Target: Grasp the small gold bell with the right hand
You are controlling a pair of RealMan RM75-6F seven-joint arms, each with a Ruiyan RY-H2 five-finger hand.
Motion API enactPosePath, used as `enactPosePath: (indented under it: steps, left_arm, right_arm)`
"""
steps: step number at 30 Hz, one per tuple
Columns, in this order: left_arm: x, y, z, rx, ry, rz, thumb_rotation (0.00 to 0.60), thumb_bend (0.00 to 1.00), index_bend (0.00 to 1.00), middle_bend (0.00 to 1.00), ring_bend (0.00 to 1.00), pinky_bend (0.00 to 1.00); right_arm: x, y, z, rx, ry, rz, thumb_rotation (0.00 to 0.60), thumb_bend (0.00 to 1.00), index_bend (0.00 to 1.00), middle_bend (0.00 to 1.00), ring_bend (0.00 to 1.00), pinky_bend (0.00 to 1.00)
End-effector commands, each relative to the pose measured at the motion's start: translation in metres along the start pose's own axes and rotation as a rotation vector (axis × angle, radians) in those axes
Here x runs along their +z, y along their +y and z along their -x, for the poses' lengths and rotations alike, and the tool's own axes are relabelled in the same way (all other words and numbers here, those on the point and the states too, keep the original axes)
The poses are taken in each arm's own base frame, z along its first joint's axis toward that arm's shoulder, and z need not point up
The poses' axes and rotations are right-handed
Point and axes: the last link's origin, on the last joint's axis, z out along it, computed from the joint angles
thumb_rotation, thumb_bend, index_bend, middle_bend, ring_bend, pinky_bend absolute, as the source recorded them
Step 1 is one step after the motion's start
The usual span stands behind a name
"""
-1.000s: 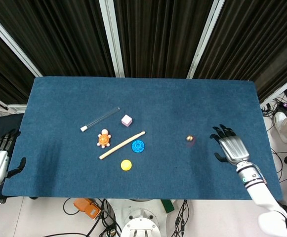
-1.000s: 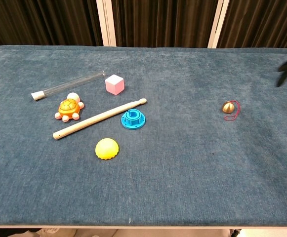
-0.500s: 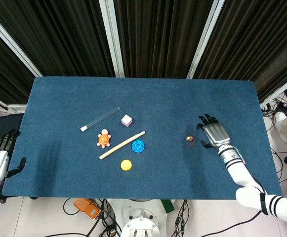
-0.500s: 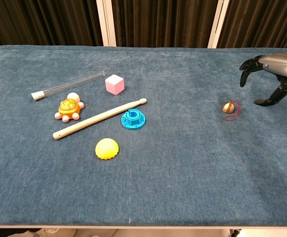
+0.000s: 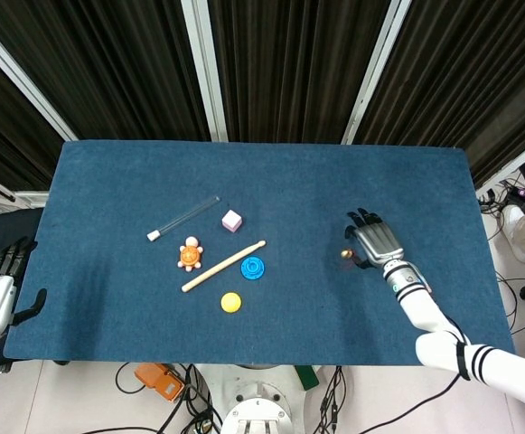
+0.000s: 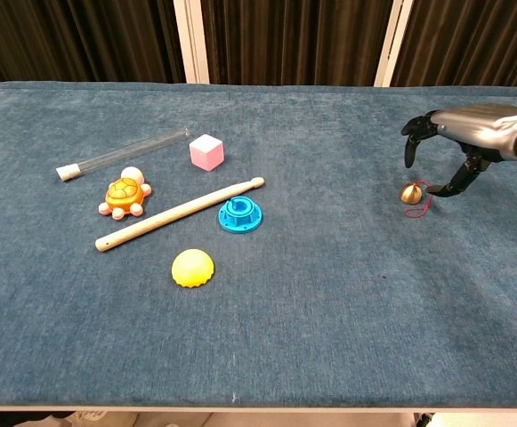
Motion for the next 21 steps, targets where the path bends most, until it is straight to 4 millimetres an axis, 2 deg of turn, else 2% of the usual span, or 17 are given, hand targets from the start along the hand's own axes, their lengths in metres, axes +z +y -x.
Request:
enactPosePath:
  steps: [1,13,21]
  left_arm:
    - [0.0,0.0,0.0,0.001,-0.001,0.001,0.6,0.39,0.07,0.0,0.04,0.16]
    - [0.0,0.0,0.001,0.005,-0.007,0.001,0.6,0.39,0.07,0.0,0.04,0.16]
    - [0.0,0.0,0.0,-0.002,-0.005,-0.003,0.6,0.39,0.07,0.0,0.04,0.16]
  right_arm:
    - [0.003,-0.003,0.003,0.0,-0.01,-0.005,0.6,0.42,0.44,0.14,0.07,0.16]
    - [0.014,-0.016,0.011,-0.007,-0.041,-0.027,0.6,0.42,0.48,0.14,0.07,0.16]
    - [0.016,-0.014,0.011,-0.009,-0.038,-0.014,0.6,0.42,0.52,0.14,0.07,0.16]
